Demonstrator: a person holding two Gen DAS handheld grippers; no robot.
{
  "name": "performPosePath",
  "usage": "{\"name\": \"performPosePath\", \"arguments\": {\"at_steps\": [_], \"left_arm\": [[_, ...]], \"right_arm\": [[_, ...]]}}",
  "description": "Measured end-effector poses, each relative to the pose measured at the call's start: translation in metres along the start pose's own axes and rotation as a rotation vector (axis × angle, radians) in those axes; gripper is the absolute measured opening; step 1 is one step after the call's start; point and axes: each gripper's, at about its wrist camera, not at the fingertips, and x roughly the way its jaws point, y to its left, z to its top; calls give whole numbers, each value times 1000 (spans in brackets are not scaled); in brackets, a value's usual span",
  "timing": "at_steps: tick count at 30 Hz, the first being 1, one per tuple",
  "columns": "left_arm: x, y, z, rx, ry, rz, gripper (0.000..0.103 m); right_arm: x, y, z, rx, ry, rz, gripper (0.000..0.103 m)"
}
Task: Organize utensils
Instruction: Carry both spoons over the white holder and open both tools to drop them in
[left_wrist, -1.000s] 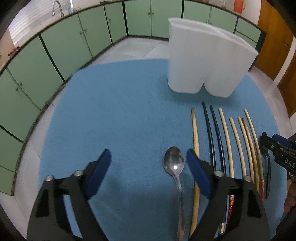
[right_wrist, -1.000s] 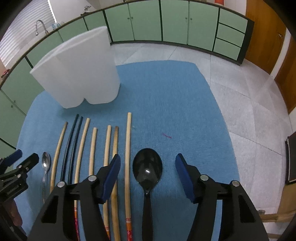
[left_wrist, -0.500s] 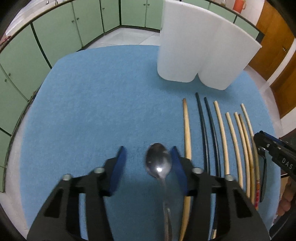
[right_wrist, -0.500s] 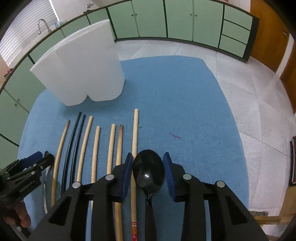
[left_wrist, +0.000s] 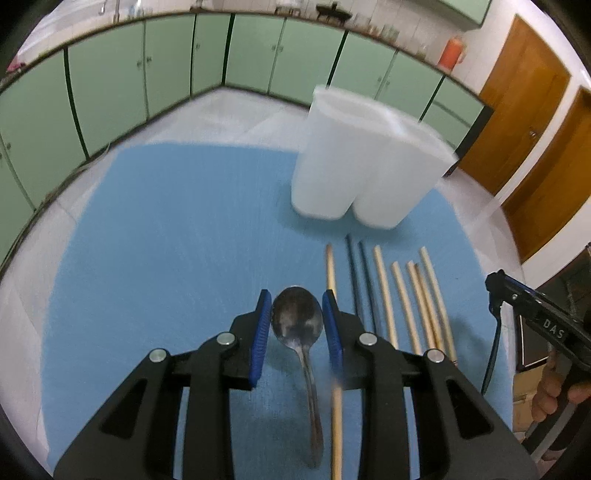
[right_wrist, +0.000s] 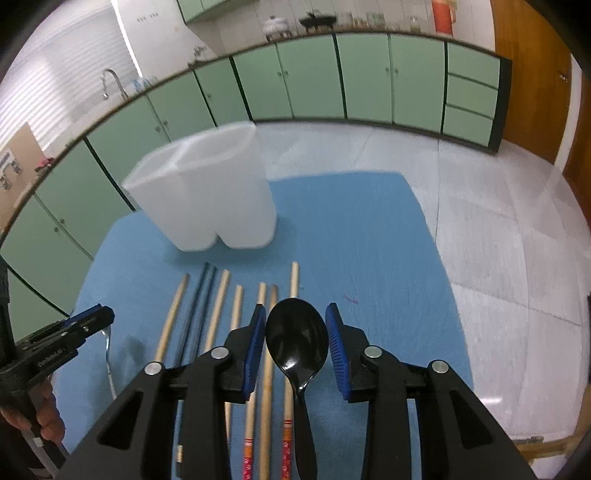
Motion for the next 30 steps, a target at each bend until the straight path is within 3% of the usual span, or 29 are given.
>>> {"name": "performPosePath", "arguments": {"at_steps": [14, 22, 30], "left_arm": [[-65, -23, 27, 50, -233, 2, 27], [-78, -25, 42, 37, -289, -16, 27], [-99, -24, 69, 14, -378, -35, 27]], "right_arm": [[-62, 14, 35, -4, -274, 68, 33], [-59, 22, 58, -1, -328, 93, 33], [-60, 33, 90, -1, -436, 144, 33]]}}
